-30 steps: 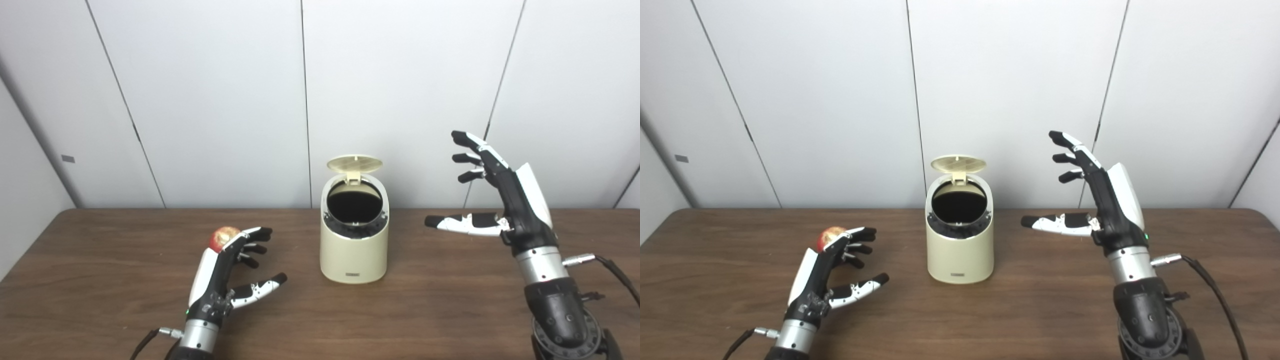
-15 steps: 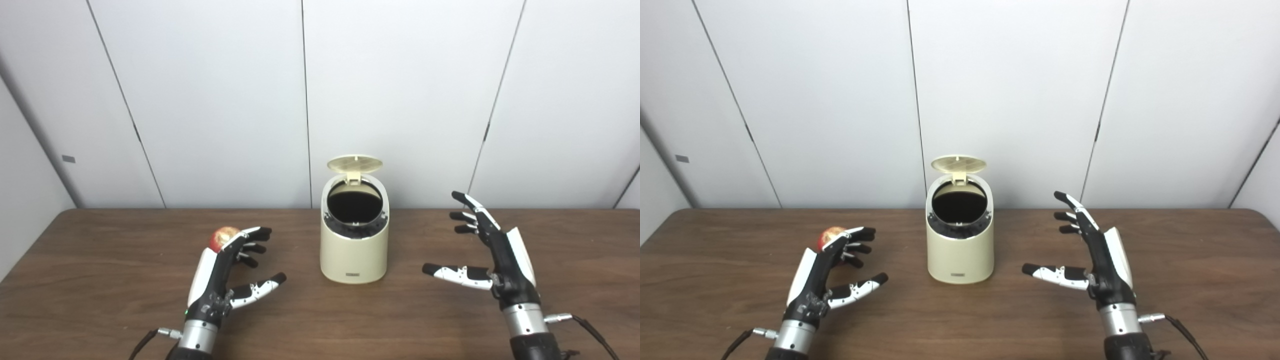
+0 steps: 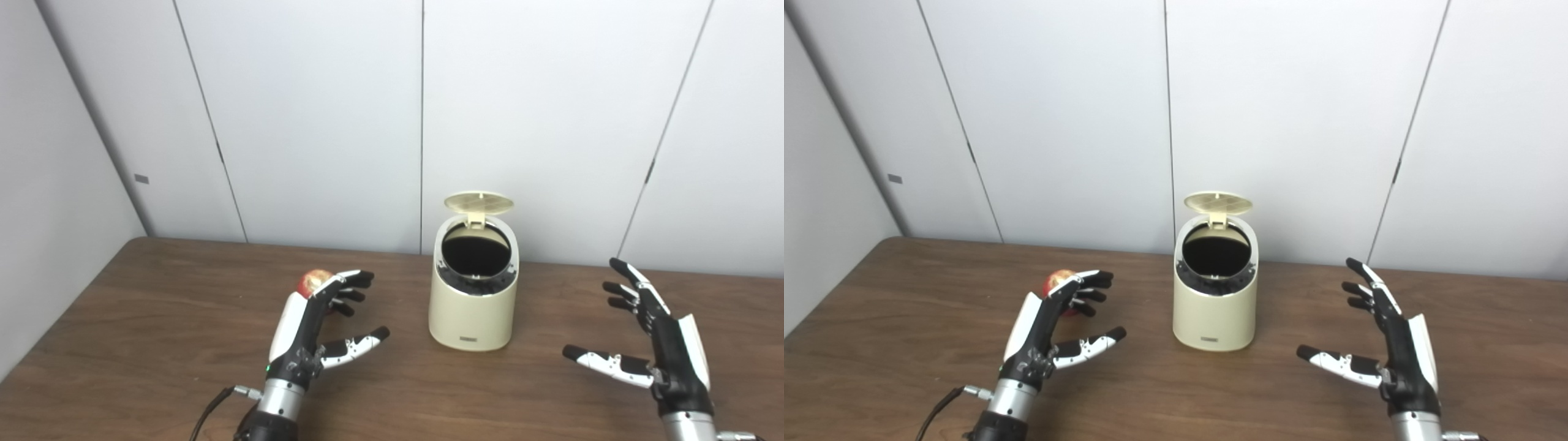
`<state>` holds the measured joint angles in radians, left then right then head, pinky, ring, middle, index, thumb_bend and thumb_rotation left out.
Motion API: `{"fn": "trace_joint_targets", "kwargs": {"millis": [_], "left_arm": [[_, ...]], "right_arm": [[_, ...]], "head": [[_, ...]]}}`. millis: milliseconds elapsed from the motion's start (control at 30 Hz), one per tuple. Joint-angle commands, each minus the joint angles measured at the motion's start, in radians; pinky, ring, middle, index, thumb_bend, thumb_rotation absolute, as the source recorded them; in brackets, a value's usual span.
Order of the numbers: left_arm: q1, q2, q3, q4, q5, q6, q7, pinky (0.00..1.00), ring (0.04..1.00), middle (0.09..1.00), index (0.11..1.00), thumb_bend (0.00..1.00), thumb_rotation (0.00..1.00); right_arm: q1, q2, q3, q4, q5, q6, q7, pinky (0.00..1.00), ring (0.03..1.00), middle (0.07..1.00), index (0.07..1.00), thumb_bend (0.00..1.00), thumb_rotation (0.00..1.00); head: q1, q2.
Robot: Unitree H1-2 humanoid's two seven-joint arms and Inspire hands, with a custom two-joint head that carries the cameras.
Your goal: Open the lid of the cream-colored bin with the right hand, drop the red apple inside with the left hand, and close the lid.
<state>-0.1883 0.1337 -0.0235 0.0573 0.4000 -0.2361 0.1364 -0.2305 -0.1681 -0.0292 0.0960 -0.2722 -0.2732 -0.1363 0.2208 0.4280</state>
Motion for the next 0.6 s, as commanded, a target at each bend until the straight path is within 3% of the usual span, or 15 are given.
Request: {"fn": "trace_joint_targets", "kwargs": {"millis": [0, 233, 567], "left_arm": [[-0.028, 0.0, 0.014, -0.044, 0.019, -0.01, 0.036, 0.59, 0.69, 0.746, 0.763, 0.64, 0.09], [-0.05, 0.004, 0.068, -0.066, 0.053, 0.008, 0.108, 0.61, 0.698, 0.737, 0.756, 0.67, 0.08], [-0.139, 0.05, 0.123, -0.069, 0.097, 0.083, 0.142, 0.58, 0.725, 0.766, 0.774, 0.74, 0.1]], "right_arm": [[-0.015, -0.016, -0.013, -0.053, 0.016, 0.007, 0.007, 0.73, 0.803, 0.901, 0.875, 0.79, 0.08], [-0.002, -0.011, -0.022, -0.13, 0.036, 0.082, 0.034, 0.72, 0.794, 0.893, 0.869, 0.78, 0.02], [0.008, 0.0, -0.014, -0.258, 0.033, 0.207, 0.067, 0.6, 0.728, 0.844, 0.817, 0.79, 0.08]], "head": [[0.016, -0.002], [0.07, -0.013], [0.079, -0.014]]}}
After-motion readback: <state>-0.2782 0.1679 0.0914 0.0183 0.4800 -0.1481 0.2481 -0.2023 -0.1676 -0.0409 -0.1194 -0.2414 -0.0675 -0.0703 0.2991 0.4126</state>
